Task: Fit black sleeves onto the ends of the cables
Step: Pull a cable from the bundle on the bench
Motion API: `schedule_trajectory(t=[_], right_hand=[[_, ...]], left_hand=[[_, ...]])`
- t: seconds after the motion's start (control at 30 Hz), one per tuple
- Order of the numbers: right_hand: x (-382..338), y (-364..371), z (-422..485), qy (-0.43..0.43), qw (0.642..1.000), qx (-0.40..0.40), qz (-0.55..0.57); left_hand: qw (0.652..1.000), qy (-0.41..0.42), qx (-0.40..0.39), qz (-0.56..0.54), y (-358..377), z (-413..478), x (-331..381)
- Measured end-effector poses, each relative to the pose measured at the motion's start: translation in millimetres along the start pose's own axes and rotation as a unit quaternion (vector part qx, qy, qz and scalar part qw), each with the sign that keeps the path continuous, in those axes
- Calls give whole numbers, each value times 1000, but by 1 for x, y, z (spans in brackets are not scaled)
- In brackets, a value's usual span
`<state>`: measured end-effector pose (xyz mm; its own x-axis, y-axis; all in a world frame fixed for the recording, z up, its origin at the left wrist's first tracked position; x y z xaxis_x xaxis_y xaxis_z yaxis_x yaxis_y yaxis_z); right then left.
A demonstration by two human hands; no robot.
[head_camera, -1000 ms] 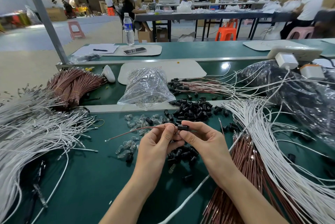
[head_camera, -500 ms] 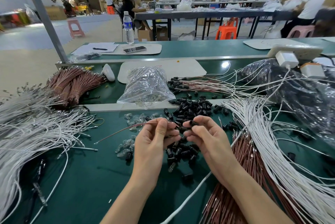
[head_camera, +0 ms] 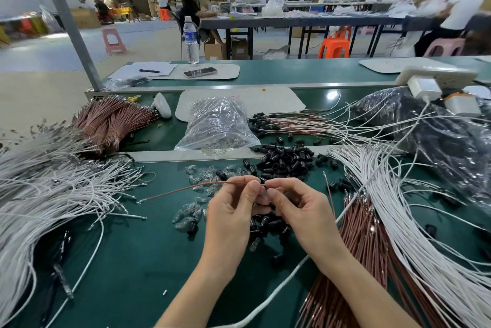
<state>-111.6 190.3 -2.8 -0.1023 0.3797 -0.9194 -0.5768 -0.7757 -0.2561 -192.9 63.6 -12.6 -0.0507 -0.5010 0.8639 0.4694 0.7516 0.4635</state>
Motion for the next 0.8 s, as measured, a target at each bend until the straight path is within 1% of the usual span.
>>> schedule_trajectory(t=[0.1, 0.17, 0.3, 0.5, 0.6, 0.67, 0.73, 0.8], right_hand=[[2, -2, -1, 1, 1000, 13, -21], [0, -3, -1, -7, 998, 11, -62], [-12, 0, -2, -75, 978, -3, -195], [-18, 6, -3, -139, 948, -10, -287], [-17, 5, -3, -147, 940, -9, -306], [-16, 2, -3, -140, 944, -4, -297], [-10, -2, -1, -107, 961, -7, -256], [1, -4, 2, -53, 978, -19, -202]], left_hand=[[1000, -2, -12, 28, 1, 1, -1], [998, 1, -22, 54, 1, 2, -1], [994, -3, -37, 101, -4, 6, 1], [988, -12, -45, 145, -9, 9, 1], [987, -19, -55, 147, -9, 9, -1], [989, -20, -55, 133, -9, 8, -1], [991, -14, -50, 120, -9, 7, 0], [992, -7, -43, 116, -9, 6, 1]])
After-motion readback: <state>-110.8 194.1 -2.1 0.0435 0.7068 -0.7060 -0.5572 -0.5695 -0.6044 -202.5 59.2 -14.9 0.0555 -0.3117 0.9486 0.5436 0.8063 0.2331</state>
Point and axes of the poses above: each hand's wrist, its own z-axis towards the middle knuckle, its own y-axis out of the palm, x = y × z, the point moved 10 cm from there along z, towards the middle knuckle, and after that the axes turned 14 degrees about -z, right-handed, at the moved point
